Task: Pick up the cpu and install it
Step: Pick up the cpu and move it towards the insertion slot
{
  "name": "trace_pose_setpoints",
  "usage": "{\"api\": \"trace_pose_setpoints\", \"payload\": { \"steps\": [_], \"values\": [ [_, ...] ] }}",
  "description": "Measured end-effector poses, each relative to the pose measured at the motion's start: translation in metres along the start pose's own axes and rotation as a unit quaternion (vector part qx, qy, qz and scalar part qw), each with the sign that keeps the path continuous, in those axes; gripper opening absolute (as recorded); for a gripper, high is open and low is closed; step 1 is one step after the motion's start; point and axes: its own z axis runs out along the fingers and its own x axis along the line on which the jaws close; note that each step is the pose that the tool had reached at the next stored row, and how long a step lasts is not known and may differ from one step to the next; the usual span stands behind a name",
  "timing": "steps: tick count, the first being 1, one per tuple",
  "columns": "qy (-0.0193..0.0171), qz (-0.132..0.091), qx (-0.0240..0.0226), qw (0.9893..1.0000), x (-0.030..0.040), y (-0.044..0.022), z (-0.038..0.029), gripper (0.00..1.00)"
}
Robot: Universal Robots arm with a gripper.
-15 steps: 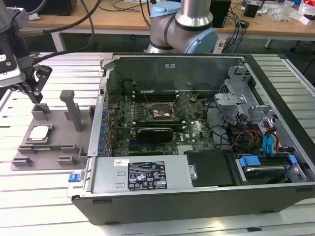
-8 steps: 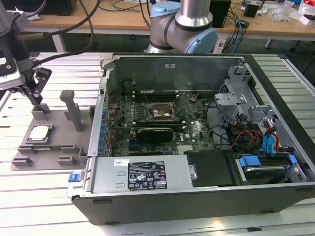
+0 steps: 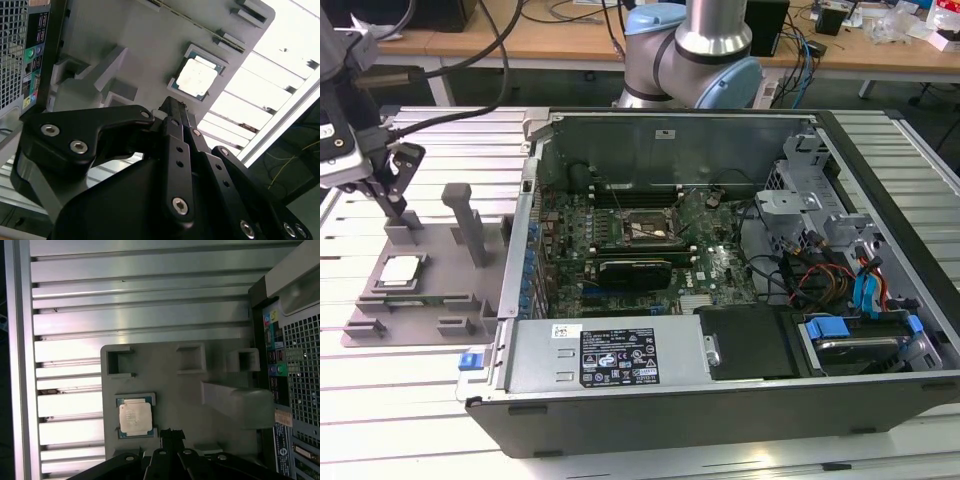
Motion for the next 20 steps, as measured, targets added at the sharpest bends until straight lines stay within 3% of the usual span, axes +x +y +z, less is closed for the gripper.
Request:
{"api": "trace_pose_setpoints", "payload": {
  "steps": [11, 20],
  "values": [
    [0.0, 0.0, 0.0, 1.0, 0.002, -0.0007, 0.0125, 0.11],
    [0.0, 0.0, 0.0, 1.0, 0.0024, -0.0014, 0.0278, 0.11]
  ]
}}
